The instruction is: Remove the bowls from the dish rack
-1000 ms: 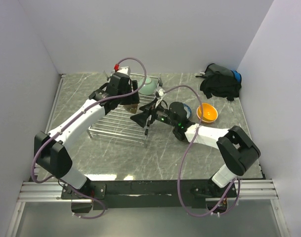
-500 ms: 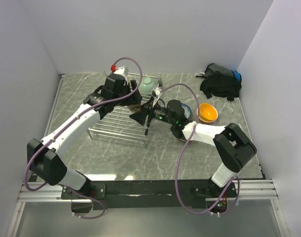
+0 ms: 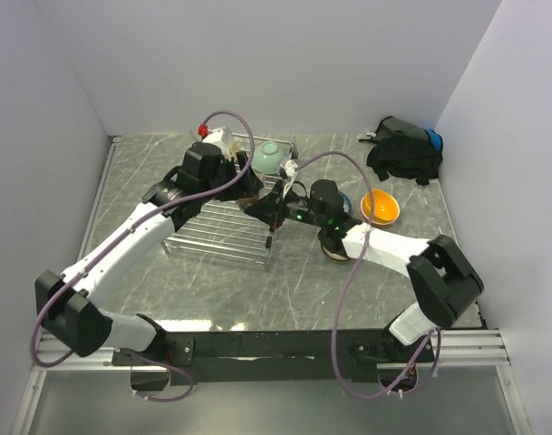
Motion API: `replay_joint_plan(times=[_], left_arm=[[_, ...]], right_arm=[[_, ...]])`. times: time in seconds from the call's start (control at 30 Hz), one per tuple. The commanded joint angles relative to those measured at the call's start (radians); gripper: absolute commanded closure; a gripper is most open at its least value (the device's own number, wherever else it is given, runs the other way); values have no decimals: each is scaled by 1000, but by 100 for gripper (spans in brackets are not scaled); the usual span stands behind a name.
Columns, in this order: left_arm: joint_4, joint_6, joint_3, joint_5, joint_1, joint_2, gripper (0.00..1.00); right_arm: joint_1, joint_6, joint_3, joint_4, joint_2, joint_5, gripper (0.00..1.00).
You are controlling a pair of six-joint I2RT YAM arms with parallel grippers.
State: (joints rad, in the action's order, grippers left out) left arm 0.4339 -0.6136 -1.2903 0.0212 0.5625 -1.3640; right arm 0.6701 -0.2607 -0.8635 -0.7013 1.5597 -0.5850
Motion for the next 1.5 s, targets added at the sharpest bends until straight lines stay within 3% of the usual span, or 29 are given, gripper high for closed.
replay_joint_plan(times=[0.0,0.07,0.3,0.43,0.5,0.63,0.77,1.03,1.47], left_arm=[[-112,49,-9,54,-3,152,12],[-110,74,3,106,-3,201,1],[-101,241,69,359,-4,344,1],[-171,353,189,523,-4,419,1],[-207,390,259,600,-4,453,1],[-233,397,325,602,-7,470,1],[-198,425,321,646,-9,456,1],[-234,446,388,648,-13,500,1],[-254,454,405,652,-19,496,1]], right_arm=[[6,107,-2,156,-165,66,100],[6,123,7,206,-222,97,100],[2,163,-3,621,-369,302,100],[-20,152,-29,857,-466,474,100],[-69,117,-40,969,-496,491,100],[-220,34,-60,1144,-556,459,100],[-322,0,-83,1308,-572,569,100],[-546,58,-167,1534,-471,622,100],[-550,149,-230,1609,-130,679,94]])
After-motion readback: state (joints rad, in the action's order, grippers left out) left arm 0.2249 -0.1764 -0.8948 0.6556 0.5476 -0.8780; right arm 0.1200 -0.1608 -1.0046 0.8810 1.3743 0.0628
